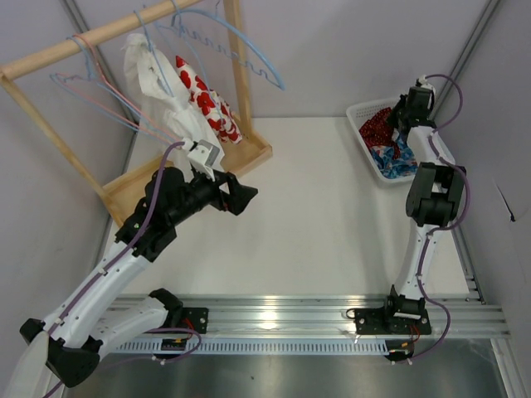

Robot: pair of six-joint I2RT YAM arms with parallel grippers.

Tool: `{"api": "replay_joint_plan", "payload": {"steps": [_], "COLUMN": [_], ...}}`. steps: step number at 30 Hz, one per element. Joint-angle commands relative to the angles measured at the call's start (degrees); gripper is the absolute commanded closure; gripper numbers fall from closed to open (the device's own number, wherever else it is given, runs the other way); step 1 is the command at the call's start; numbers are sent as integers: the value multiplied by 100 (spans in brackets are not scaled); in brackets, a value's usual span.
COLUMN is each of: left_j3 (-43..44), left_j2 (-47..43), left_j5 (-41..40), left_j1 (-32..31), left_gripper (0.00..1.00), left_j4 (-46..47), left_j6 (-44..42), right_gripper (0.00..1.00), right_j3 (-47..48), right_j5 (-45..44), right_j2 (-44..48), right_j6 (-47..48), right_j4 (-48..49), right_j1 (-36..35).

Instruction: Place the skirt on the hanger

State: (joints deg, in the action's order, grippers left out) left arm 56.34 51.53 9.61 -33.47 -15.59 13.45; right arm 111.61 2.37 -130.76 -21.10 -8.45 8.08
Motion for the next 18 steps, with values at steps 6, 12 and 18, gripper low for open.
{"api": "replay_joint_plan", "payload": {"steps": [6, 12, 18], "left_j3": [132, 219, 211], "left_j2": [-90, 33, -108], "left_j5": [700, 920, 929], "left_j1": [157, 157, 148], "left_gripper": [1, 1, 0], "left_j4": [135, 57, 39], "left_j6": [-97, -97, -106], "right_gripper": [100, 100, 100], "right_j3": [686, 714, -298], "right_j5": [53, -61, 376], "right_j2": [2132, 3492, 4970], "right_j6": [168, 537, 467], "right_j4": [326, 141, 397], "right_j1": [-403, -999, -1483]}}
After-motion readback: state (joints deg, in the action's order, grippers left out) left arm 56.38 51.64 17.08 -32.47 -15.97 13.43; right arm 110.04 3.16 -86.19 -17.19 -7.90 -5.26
